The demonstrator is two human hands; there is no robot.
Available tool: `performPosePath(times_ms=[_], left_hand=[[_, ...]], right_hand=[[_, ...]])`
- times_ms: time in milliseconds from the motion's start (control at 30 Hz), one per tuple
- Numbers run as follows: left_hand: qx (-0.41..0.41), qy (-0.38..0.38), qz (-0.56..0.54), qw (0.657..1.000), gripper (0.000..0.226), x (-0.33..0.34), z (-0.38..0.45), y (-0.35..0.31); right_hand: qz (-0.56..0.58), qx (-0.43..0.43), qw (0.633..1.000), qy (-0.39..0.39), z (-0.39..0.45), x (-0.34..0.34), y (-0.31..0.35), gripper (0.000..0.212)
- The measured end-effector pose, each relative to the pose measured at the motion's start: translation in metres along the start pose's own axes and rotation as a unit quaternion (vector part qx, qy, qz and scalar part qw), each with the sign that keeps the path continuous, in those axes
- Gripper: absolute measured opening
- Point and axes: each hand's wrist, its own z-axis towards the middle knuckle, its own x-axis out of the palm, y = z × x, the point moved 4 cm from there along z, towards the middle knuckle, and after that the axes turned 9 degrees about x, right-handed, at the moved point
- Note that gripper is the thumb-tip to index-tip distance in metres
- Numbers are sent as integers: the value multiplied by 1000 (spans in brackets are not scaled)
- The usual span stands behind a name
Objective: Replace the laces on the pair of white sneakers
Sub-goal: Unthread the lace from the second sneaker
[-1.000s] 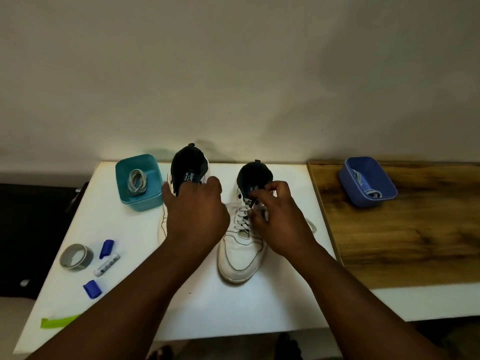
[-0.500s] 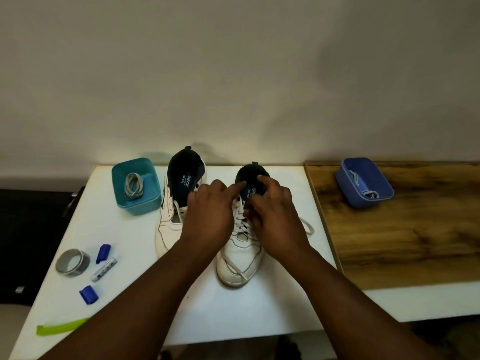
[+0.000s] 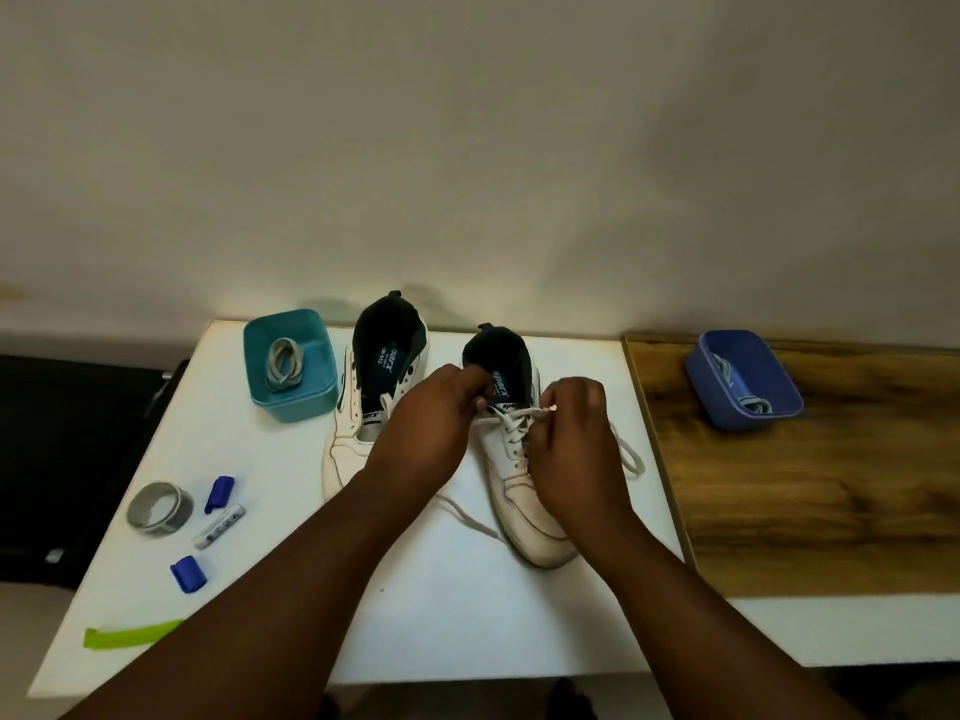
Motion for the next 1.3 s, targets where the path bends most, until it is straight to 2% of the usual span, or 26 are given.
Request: performPosePath(times_ms=[67, 100, 167, 233, 300, 367, 433, 467, 533, 600, 633, 667, 767, 833, 967, 1033, 1067, 1133, 1167, 1200, 1233, 1300], left_hand=[[9, 9, -8, 1000, 10, -1, 1, 1], [11, 10, -10, 1000, 10, -2, 1, 1], [8, 12, -11, 1000, 11, -2, 2, 2], [11, 14, -6, 1000, 10, -3, 2, 3], [6, 15, 0, 1000, 8, -4, 3, 5], [2, 11, 3, 1000, 10, -6, 3, 7], [5, 8, 3, 1000, 12, -8, 2, 6], [9, 8, 0, 1000, 11, -8, 2, 5], [21, 5, 4, 1000, 11, -8, 1, 2], [27, 4, 10, 1000, 17, -7, 0, 0], [28, 5, 9, 1000, 20, -6, 0, -1], [30, 9, 9, 999, 24, -5, -1, -2], [67, 44, 55, 995, 42, 0, -4, -5], [66, 60, 67, 994, 37, 3, -4, -8], [32, 55, 31, 997, 24, -1, -1, -7], [30, 45, 32, 998, 24, -4, -1, -4], [28, 40, 36, 998, 24, -6, -1, -2], [25, 33, 39, 998, 24, -7, -2, -1], [23, 33, 38, 998, 24, -7, -2, -1], [20, 33, 36, 999, 24, -7, -2, -1], [19, 31, 33, 999, 24, -7, -1, -1], [21, 23, 31, 999, 23, -6, -1, -2]], right_hand=[[-61, -45, 996, 54, 2, 5, 4, 44], [-90, -64, 992, 67, 2, 6, 6, 48], [-121, -97, 986, 56, 2, 7, 9, 36], [-77, -99, 992, 18, 2, 3, 7, 23], [46, -15, 998, -37, 8, -5, -7, 19], [172, 130, 974, -64, 18, -8, -27, 22], [224, 233, 945, -46, 21, -7, -38, 22], [226, 236, 945, -28, 20, -6, -37, 22], [170, 150, 974, 13, 15, -7, -22, 23], [16, 2, 1000, 23, 9, -5, -4, 27], [-62, -60, 996, 19, 7, -3, 2, 25], [-114, -86, 990, 18, 7, 3, 1, 21], [-109, -47, 992, 48, 7, 8, -2, 14], [-104, -41, 993, 49, 9, 8, -4, 13], [-135, -42, 989, -34, 12, -8, -3, 10], [-117, 21, 989, -87, 17, -17, -14, 11], [-66, 92, 988, -109, 21, -24, -25, 9], [56, 254, 956, -136, 28, -32, -43, 11], [87, 282, 945, -144, 28, -33, -47, 13], [73, 249, 954, -152, 27, -33, -45, 17], [43, 165, 975, -144, 24, -31, -36, 24], [-26, -6, 998, -56, 17, -16, -11, 31]])
